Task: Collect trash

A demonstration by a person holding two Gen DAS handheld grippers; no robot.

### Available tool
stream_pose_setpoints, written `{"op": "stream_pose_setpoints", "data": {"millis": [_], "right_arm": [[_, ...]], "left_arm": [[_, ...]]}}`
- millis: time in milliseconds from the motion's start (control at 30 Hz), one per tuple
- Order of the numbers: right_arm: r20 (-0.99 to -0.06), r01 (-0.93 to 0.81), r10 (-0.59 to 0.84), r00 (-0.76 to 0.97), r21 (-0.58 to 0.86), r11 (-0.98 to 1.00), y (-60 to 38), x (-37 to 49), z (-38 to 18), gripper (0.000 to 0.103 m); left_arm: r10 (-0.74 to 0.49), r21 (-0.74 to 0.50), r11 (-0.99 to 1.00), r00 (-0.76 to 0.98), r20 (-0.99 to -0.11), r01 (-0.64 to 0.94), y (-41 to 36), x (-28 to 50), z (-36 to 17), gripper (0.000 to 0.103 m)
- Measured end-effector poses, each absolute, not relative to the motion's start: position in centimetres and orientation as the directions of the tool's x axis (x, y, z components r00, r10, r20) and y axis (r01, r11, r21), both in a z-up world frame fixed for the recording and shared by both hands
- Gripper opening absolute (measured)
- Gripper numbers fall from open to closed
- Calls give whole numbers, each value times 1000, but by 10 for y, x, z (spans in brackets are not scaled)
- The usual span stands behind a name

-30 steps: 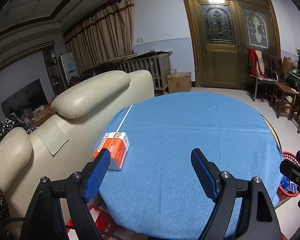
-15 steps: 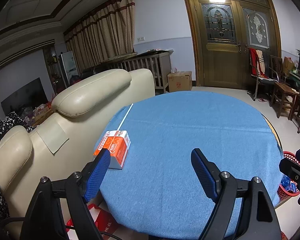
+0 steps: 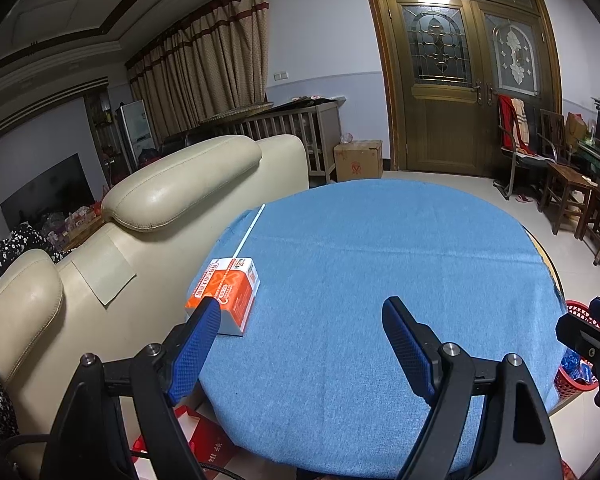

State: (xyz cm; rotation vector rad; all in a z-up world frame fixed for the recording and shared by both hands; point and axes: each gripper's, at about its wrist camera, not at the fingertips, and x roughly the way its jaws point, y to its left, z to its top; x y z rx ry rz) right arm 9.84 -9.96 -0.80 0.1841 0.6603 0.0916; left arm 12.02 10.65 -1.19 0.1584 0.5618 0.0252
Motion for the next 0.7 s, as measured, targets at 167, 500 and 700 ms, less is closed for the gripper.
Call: {"op": "stream_pose_setpoints", "data": {"millis": [167, 500, 700], "right_arm": [[-603, -26, 144, 785, 200, 979, -99, 99, -9, 80], [-612, -25, 143, 778, 198, 980, -96, 100, -11, 80], [-614, -26, 144, 776, 198, 980, -94, 100, -12, 80]], "left_arm": [[64, 155, 988, 845, -532, 23, 107, 120, -13, 84], [60, 151, 988, 840, -540, 27, 110, 120, -16, 84], [55, 150, 988, 839, -542, 32, 109, 119, -16, 84]]}}
